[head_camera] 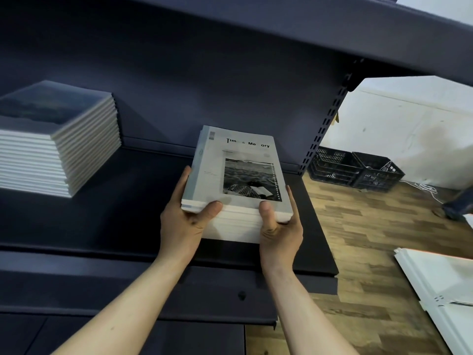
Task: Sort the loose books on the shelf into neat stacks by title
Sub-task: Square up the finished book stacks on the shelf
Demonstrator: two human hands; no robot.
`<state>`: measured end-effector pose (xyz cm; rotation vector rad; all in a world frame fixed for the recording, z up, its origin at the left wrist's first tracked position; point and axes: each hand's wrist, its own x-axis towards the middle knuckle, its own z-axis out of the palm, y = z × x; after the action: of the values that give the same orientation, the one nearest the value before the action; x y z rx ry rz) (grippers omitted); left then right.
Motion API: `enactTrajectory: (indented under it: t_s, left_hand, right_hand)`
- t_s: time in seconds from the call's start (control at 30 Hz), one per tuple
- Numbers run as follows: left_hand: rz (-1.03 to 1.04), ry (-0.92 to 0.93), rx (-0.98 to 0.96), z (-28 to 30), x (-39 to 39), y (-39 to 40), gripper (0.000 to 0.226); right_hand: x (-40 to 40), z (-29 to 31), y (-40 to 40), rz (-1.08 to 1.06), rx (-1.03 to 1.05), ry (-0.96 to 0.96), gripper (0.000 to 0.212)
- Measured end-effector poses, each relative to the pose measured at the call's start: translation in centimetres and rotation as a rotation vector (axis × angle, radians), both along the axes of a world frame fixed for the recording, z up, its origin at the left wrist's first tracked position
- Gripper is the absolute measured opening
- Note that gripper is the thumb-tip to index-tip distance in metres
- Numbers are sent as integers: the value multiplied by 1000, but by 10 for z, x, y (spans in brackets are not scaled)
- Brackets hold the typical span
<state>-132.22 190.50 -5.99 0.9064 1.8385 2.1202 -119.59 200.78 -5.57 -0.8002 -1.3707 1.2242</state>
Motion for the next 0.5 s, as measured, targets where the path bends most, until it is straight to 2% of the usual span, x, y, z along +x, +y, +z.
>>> enactTrajectory:
  t_s: [0.23, 0.33, 0.5]
  left_hand:
    - [-123, -22, -109, -2, -5, -11, 116]
    - [-201, -29, -138, -3, -10, -13, 113]
    - [-187, -32, -129, -2, -12, -9, 105]
  right_hand:
    - [10, 1, -3, 96, 54, -109, 85]
    - [17, -2, 2, 156, 60, -196, 77]
    - [10, -7, 8, 85, 135, -256, 71]
